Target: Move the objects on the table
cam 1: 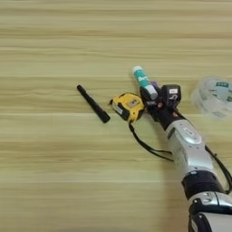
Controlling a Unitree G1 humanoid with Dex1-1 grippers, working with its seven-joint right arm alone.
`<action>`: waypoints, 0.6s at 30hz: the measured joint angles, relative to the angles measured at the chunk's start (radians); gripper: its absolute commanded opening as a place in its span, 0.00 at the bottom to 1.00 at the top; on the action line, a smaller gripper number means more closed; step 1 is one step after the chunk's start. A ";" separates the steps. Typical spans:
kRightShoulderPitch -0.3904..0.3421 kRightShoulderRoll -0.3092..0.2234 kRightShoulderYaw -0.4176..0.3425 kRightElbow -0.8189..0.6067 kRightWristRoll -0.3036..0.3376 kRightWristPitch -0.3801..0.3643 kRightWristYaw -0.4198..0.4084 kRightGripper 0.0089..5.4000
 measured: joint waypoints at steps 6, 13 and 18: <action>-0.005 -0.004 0.001 0.006 0.000 -0.004 0.006 0.32; 0.025 0.014 0.015 -0.065 0.005 0.040 0.014 0.32; 0.037 0.007 0.002 -0.093 0.011 0.065 0.013 0.32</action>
